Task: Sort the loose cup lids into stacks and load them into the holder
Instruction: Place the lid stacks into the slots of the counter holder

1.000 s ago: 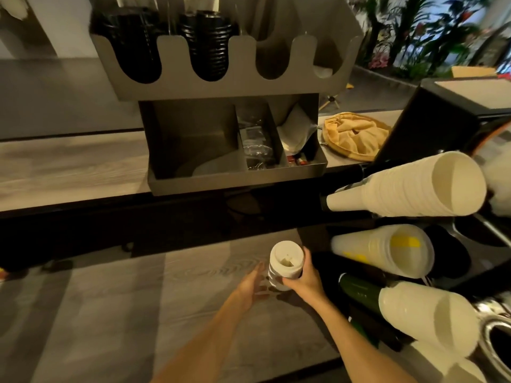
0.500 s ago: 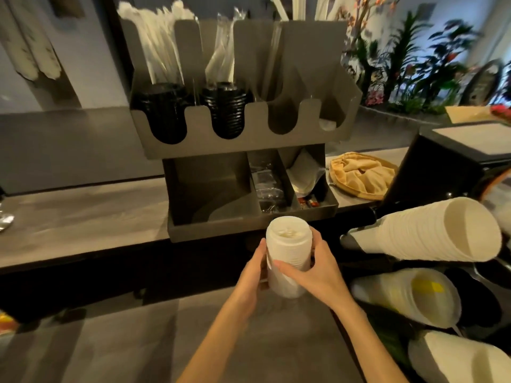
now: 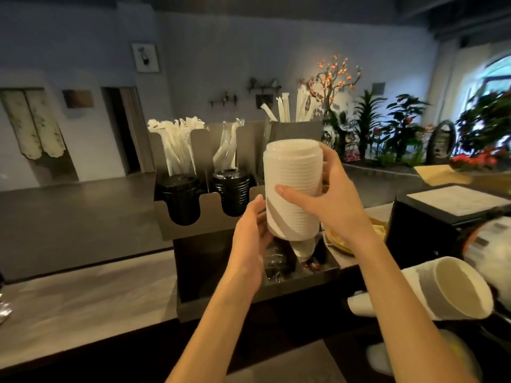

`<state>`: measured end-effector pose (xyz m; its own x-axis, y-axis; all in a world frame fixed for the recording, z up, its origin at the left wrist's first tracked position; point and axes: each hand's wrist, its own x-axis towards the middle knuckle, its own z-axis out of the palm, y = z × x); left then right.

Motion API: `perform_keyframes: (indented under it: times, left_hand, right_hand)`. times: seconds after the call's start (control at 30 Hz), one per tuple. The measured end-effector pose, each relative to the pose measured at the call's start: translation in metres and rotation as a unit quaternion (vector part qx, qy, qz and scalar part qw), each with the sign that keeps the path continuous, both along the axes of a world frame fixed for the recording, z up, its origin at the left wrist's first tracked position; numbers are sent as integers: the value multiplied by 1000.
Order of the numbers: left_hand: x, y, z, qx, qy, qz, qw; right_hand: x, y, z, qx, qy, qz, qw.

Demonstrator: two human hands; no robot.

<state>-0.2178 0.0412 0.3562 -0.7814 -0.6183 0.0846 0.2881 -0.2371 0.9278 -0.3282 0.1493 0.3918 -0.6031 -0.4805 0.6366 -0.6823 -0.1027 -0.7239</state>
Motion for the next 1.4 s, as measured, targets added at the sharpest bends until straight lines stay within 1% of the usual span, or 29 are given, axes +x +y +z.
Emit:
perform_keyframes:
  times: [0.1, 0.17, 0.23, 0.3, 0.37, 0.43, 0.57, 0.67, 0.77, 0.87, 1.03, 1.13, 1.2, 1.33, 1.4]
  left_hand:
    - [-6, -3, 25, -23, 26, 15, 999]
    - [-12, -6, 39, -48, 17, 26, 998]
    - [-17, -10, 52, -122, -26, 50, 991]
    - [-21, -17, 60, -214, -62, 85, 971]
    - [-22, -25, 68, -294, -71, 113, 946]
    - [-25, -37, 78, -345, -80, 123, 927]
    - [-36, -58, 89, -373, -106, 118, 914]
    - [-45, -68, 87, -415, -113, 136, 893]
    - [-52, -71, 86, -422, -109, 135, 890]
    - [-59, -73, 85, -449, -111, 140, 875]
    - [-64, -76, 81, -441, -129, 134, 878]
    - [-63, -80, 77, -467, -139, 153, 860]
    - [-61, -80, 79, -480, -141, 160, 851]
    - [-60, -80, 82, -488, -125, 166, 848]
    - [-61, -80, 82, -479, -125, 165, 853]
  right_hand:
    - [-7, -10, 37, -19, 32, 23, 999]
    - [-12, -16, 55, -23, 43, 29, 998]
    - [-18, -23, 70, -25, 72, 14, 997]
    - [-25, -30, 82, -24, 95, -1, 995]
    - [-33, -36, 91, -21, 103, -10, 994]
    - [-42, -43, 97, -17, 117, -12, 993]
    - [-59, -62, 96, -1, 156, -32, 987]
    - [-70, -76, 86, 20, 177, -29, 984]
    - [-83, -82, 78, 22, 169, -30, 985]
    - [-90, -82, 75, 15, 156, -29, 987]
    - [-97, -80, 64, 45, 160, -30, 986]
    - [-100, -81, 52, 80, 162, -31, 983]
    - [-101, -81, 46, 85, 157, -40, 983]
    - [-105, -81, 43, 92, 159, -41, 982]
    - [-108, -80, 46, 110, 165, -29, 980]
